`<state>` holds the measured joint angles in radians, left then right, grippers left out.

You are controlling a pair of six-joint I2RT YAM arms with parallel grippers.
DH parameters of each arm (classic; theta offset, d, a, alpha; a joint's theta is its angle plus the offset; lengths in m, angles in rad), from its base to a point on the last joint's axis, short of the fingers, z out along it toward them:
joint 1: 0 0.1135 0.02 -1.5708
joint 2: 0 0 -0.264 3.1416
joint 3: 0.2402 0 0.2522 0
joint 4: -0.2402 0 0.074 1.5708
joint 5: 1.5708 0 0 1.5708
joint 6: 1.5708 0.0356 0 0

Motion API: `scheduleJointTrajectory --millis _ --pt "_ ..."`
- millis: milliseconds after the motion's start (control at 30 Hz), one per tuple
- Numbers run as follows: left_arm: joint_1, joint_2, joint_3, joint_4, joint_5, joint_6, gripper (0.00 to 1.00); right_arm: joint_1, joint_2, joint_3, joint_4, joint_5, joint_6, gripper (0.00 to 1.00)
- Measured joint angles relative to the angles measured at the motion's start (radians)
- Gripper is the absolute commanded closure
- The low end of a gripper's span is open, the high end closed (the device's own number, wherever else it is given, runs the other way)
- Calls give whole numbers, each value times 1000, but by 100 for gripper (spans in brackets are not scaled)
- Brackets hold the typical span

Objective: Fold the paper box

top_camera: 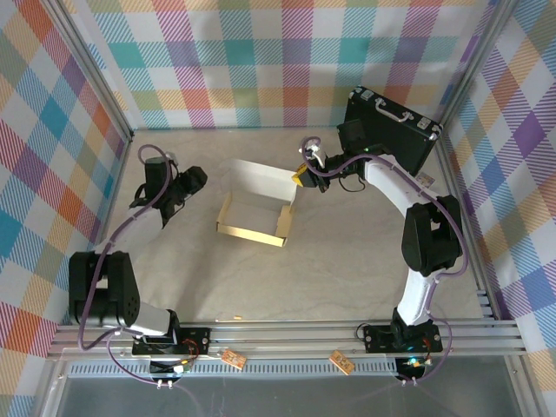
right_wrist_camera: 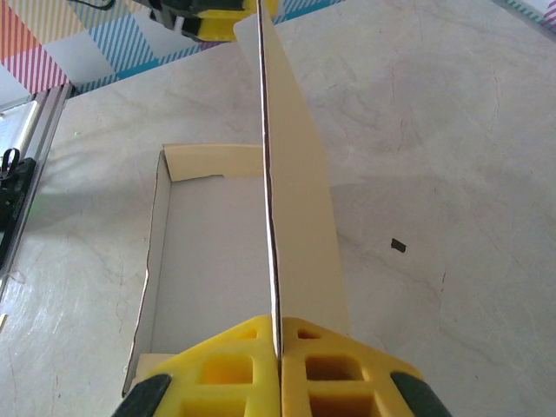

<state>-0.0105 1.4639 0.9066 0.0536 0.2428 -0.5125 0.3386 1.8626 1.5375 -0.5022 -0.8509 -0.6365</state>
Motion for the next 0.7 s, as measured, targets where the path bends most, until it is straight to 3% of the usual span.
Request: scheduleJointTrajectory --millis 267,700 --pt "-10 172 20 136 248 -24 80 0 0 0 0 0 0 100" --pt "-69 175 35 154 396 -18 97 -6 1 0 3 0 0 100"
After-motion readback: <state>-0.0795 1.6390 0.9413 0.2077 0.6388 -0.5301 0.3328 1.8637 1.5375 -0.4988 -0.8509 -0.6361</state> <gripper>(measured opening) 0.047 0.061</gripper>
